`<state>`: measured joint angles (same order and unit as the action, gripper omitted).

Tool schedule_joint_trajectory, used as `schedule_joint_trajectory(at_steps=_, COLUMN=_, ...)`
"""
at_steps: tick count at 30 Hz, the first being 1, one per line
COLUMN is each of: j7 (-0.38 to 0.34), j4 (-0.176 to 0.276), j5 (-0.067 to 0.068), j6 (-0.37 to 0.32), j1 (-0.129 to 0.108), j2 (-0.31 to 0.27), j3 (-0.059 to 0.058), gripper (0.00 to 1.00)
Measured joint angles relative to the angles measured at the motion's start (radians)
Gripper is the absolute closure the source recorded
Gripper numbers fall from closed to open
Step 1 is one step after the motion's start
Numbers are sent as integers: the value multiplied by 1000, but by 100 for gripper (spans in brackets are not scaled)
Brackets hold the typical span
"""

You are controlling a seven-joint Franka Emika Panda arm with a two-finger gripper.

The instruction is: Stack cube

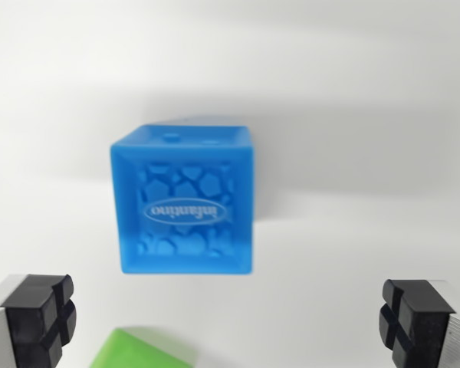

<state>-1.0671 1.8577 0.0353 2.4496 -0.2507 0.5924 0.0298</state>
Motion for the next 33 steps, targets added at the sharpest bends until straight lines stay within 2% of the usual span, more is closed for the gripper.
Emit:
schedule_joint_trajectory(at_steps=7, j7=-19, j4=-37, j5=0, j6=21, j1=-21, j2=62, j3=3, gripper=0)
schedule_joint_trajectory(at_steps=19, j7=-20, j4=-60, j5=0, j6=87, j1=-22, j2=154, j3=1, gripper=0)
schedule_joint_trajectory(at_steps=27, j7=-21, j4=-74, j5=0, j6=109, j1=-22, j2=188, j3=1, gripper=0)
schedule_joint_trajectory(at_steps=28, j7=-21, j4=-74, j5=0, j6=110, j1=-22, j2=190, j3=1, gripper=100)
schedule_joint_trajectory(at_steps=33, j7=-21, j4=-75, j5=0, j6=111, j1=-22, j2=190, j3=1, gripper=100)
